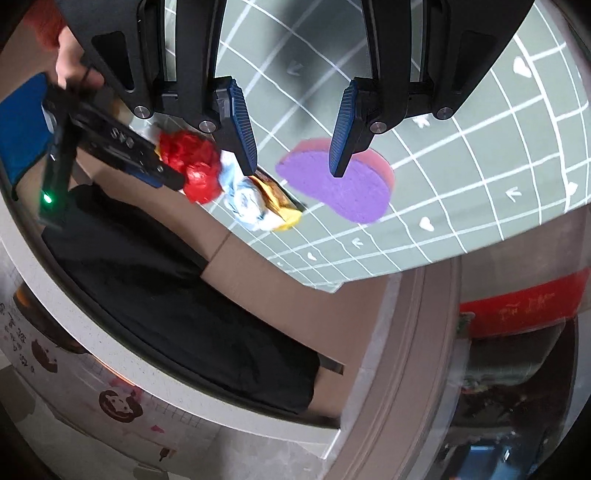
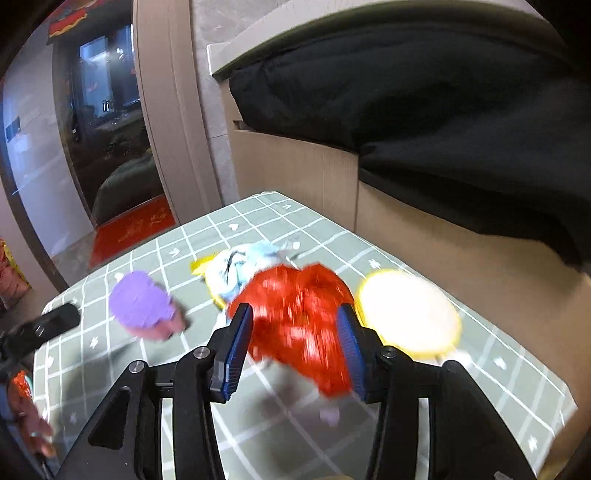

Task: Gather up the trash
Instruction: 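Grasp the red plastic bag with the right gripper while the left grasps the blue-white tissue bundle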

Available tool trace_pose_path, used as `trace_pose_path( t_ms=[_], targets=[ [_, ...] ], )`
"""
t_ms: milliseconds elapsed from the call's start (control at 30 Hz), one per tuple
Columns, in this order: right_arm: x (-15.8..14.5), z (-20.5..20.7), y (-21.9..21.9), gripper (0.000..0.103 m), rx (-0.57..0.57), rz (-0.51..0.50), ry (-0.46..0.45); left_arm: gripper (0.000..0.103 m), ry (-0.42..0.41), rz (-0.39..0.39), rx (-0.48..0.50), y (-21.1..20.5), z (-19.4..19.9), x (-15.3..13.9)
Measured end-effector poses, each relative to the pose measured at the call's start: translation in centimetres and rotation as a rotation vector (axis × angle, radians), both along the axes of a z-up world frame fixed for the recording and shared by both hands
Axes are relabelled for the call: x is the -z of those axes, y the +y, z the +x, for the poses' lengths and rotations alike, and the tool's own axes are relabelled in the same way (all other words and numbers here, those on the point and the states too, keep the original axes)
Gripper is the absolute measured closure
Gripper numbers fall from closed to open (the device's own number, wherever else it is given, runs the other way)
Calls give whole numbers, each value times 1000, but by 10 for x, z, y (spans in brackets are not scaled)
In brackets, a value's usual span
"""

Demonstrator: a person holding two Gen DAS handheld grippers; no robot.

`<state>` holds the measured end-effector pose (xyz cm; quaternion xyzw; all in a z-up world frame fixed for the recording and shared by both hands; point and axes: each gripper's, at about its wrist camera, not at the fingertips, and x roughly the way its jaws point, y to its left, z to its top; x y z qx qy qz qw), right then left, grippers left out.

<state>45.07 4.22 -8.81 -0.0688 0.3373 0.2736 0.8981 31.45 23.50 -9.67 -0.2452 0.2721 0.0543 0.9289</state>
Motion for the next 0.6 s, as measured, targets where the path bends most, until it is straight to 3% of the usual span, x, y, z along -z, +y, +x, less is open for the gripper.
trace_pose_path(
  t_ms=[100,200,300,433,533,600],
  targets=[
    [8,23,11,51,-3,-9,17,61,0,6,-12,7,4,2],
    [24,42,16,44,-12,-2,108,61,16,-25,-38,19,12,7],
    [33,42,15,44,-36,32,166,61,21,-57,-82,28,23,10],
    [23,12,6,59,-56,-7,135,60,23,-68,-129,35,44,15],
    [11,-18,-10,60,-55,-6,132,61,76,-66,-170,40,65,30],
    [5,-35,-21,60,-57,3,126,61,45,-49,-187,42,68,34]
  ],
)
